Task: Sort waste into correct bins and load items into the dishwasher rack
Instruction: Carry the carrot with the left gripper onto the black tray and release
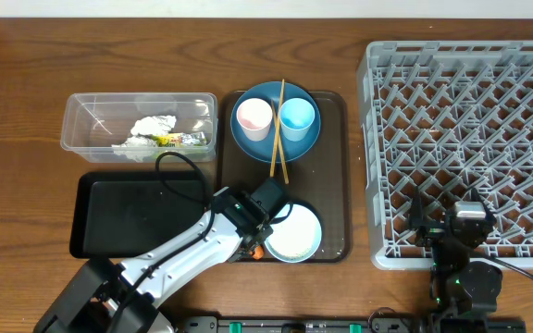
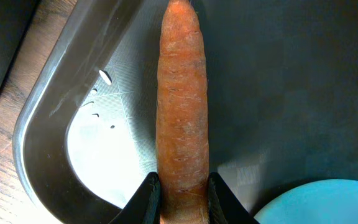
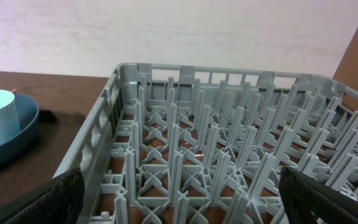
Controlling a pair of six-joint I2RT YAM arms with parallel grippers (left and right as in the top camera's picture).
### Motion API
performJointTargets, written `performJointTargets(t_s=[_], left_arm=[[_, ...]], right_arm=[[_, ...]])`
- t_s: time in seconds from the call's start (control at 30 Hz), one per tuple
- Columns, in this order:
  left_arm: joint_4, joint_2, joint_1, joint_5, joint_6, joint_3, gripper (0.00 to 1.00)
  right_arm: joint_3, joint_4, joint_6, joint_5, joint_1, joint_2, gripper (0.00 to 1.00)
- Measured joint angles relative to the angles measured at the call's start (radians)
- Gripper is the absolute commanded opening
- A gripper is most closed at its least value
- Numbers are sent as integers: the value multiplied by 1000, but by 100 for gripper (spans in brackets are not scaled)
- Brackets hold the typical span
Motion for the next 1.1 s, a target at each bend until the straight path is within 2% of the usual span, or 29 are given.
performJointTargets(t_s=[0.33, 0.47, 0.77, 1.0, 1.1], left_arm=[[-4, -197, 6, -3, 8, 1, 15], [-13, -284, 61, -16, 23, 1, 15], [-90, -409, 351, -30, 102, 1, 15], [-175, -393, 625, -46, 134, 1, 15], [-176, -364, 700, -46, 136, 1, 16]], right_arm=[[0, 0, 0, 0, 0, 0, 99], [0, 0, 0, 0, 0, 0, 99], [0, 0, 0, 0, 0, 0, 99], [0, 0, 0, 0, 0, 0, 99], [0, 0, 0, 0, 0, 0, 99]])
